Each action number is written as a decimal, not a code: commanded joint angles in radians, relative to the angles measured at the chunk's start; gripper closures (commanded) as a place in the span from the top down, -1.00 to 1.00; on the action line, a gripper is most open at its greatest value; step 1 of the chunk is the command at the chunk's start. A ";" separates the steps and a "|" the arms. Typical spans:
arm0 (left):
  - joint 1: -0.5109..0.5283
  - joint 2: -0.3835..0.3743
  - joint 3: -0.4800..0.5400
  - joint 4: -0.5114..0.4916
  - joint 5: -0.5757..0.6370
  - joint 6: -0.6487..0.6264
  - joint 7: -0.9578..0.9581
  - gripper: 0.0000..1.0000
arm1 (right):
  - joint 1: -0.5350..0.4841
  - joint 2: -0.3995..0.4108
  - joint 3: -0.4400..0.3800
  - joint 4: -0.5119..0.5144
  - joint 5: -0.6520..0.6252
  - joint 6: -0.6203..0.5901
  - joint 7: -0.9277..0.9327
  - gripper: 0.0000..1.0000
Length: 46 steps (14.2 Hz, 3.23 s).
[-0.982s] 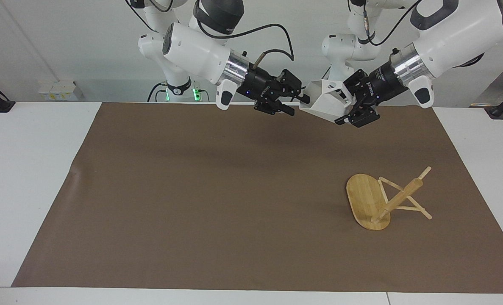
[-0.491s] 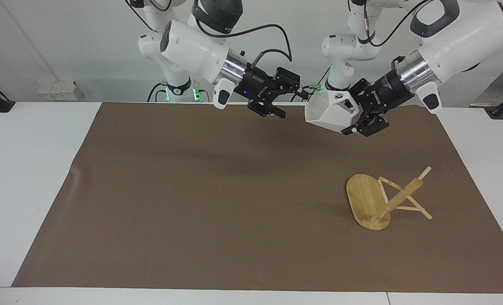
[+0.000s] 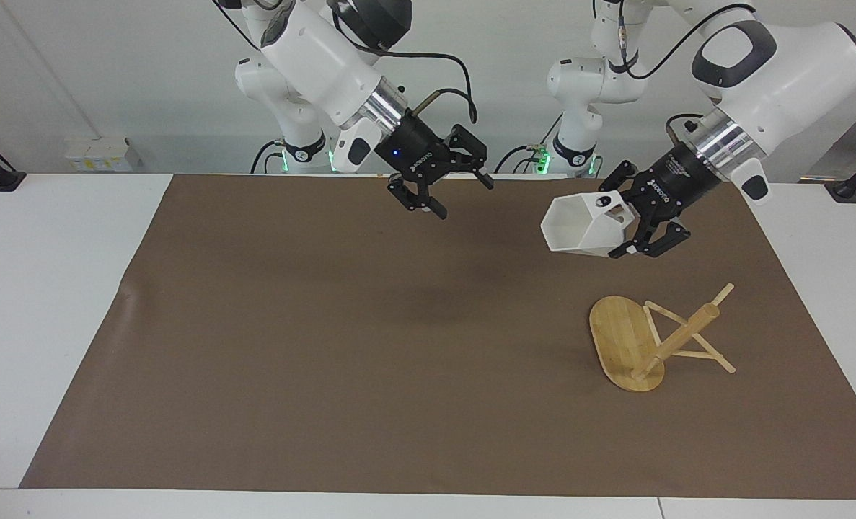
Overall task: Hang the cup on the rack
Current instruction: 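Carry the cup to the rack while the right gripper withdraws, then lower the cup handle onto a rack peg with the left gripper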
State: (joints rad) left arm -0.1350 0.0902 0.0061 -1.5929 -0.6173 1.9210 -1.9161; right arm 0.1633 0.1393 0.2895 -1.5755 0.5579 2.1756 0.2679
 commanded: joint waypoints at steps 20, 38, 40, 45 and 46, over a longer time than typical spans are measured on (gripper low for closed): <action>0.035 -0.056 -0.008 -0.352 0.059 0.378 -0.552 -1.00 | -0.481 -0.231 -0.021 -0.202 -0.610 -0.390 -0.357 1.00; 0.012 -0.003 -0.008 -0.401 0.059 0.566 -0.621 -1.00 | -0.459 -0.254 -0.052 -0.120 -0.598 -0.481 -0.360 1.00; 0.021 -0.006 -0.005 -0.409 0.065 0.555 -0.618 -1.00 | -0.458 -0.254 -0.050 -0.120 -0.598 -0.479 -0.360 1.00; 0.041 -0.015 -0.005 -0.426 0.103 0.520 -0.615 -0.72 | -0.456 -0.253 -0.056 -0.120 -0.598 -0.467 -0.354 1.00; 0.041 -0.015 -0.005 -0.421 0.108 0.509 -0.613 -0.36 | -0.435 -0.253 -0.068 -0.118 -0.598 -0.467 -0.354 1.00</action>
State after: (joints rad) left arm -0.1031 0.0958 0.0019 -2.0001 -0.5325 2.4535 -2.5142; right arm -0.2895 -0.1110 0.2345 -1.6961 -0.0365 1.7094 -0.0885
